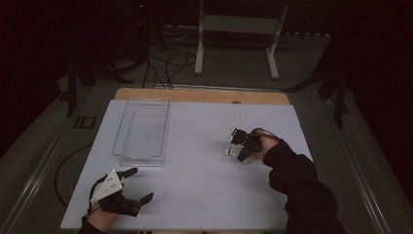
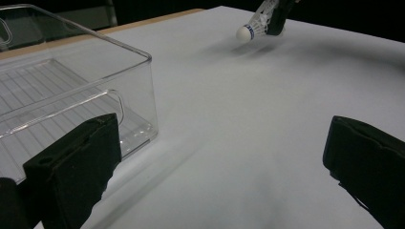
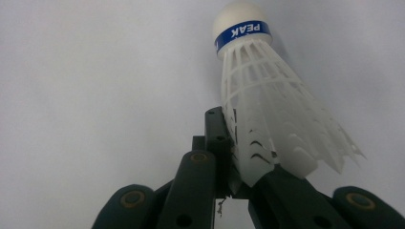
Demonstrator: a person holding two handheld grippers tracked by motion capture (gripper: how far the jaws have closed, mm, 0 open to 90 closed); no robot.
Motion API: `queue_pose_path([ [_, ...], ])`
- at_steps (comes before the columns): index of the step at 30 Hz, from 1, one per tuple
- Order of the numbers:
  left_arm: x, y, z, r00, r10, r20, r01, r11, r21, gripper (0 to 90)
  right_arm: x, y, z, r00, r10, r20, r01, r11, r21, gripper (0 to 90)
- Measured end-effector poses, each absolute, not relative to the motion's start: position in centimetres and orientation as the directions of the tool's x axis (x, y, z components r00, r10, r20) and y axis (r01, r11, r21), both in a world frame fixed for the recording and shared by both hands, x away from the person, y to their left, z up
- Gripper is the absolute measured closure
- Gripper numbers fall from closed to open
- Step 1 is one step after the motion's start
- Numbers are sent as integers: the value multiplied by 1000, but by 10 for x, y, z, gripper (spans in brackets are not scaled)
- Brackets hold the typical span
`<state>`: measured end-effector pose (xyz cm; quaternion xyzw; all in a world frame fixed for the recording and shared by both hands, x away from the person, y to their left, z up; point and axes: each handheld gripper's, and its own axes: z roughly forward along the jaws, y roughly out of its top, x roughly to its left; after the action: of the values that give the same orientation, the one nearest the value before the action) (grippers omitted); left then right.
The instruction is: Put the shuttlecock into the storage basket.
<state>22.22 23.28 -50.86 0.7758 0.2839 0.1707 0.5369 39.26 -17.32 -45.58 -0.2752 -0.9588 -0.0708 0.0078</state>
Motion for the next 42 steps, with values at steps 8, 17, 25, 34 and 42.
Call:
queue_pose_path([
  [8, 223, 232, -509, 780, 624, -40, 264, -270, 926, 0, 381, -176, -455, -886, 455, 87, 463, 872, 159, 900],
  [17, 223, 231, -509, 782, 623, -37, 265, -278, 923, 0, 364, -178, -451, -918, 384, 98, 396, 896, 202, 900],
  [25, 223, 230, -510, 782, 622, -43, 275, -282, 919, 0, 351, -179, -450, -946, 310, 99, 325, 921, 214, 900],
  [34, 224, 230, -511, 782, 623, -23, 274, -310, 910, 0, 339, -179, -445, -961, 253, 113, 274, 925, 264, 898],
  [42, 225, 229, -510, 793, 608, -13, 270, -333, 903, 0, 333, -175, -443, -965, 238, 112, 260, 927, 270, 898],
])
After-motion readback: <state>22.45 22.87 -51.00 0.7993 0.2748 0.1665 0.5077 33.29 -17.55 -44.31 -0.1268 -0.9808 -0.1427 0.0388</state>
